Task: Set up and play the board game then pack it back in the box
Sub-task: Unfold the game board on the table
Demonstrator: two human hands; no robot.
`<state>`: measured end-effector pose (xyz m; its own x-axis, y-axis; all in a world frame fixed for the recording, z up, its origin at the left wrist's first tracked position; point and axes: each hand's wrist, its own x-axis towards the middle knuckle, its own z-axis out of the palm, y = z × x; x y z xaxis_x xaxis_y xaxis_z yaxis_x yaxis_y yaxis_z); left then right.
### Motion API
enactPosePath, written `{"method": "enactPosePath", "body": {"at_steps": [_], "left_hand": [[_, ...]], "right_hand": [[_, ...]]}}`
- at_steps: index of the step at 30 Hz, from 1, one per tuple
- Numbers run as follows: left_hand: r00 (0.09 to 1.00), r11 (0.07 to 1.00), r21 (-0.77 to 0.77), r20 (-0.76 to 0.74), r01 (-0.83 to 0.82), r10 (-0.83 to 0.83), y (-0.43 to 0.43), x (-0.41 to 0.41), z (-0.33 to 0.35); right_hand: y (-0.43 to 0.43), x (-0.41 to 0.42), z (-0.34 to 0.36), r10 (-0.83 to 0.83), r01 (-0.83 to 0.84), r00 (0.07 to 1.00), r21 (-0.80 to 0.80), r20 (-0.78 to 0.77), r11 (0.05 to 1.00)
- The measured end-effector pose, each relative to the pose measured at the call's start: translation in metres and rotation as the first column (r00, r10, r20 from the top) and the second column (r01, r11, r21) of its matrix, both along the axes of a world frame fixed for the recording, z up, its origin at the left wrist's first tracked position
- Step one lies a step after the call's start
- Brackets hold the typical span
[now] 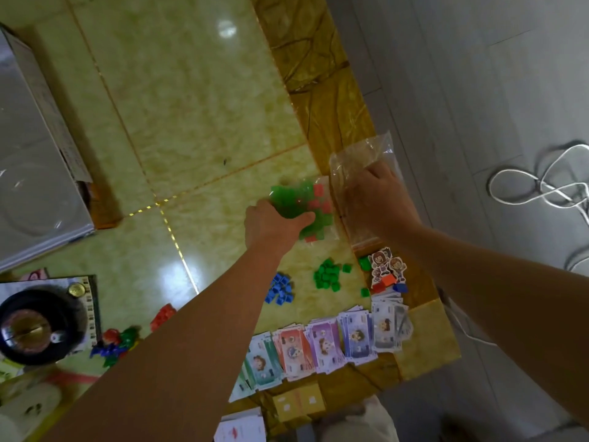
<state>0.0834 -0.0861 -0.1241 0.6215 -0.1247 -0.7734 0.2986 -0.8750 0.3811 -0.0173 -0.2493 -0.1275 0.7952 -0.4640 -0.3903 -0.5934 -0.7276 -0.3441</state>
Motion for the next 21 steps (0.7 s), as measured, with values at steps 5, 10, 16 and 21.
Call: {"method": "enactPosePath", "body": {"at_steps": [5,10,16,21], "left_hand": [[0.973,0.996,-0.002,0.215,-0.084,0.082,0.021,0.017,0.014],[0.919,0.921,-0.092,0.084,-0.378,0.385,0.09,0.049,0.017],[0.693,0.68,-0.146,-0.061,-0.718,0.718,0.185,0.089,0.031],[0.5,0.469,-0.19,-0.177,-0.863,0.848,0.241,0.119,0.029]], "right_hand": [[0.017,0.036,0.025,-0.148,0.118,0.983,0.247,0.106,0.962],[0.065,0.087,0.033,-0.19,0.224,0.975,0.54,-0.119,0.811],[0.161,0.146,0.033,-0.088,0.295,0.946,0.722,-0.311,0.626],[0.236,0.191,0.034,-0.105,0.306,0.947,0.754,-0.303,0.581]]}}
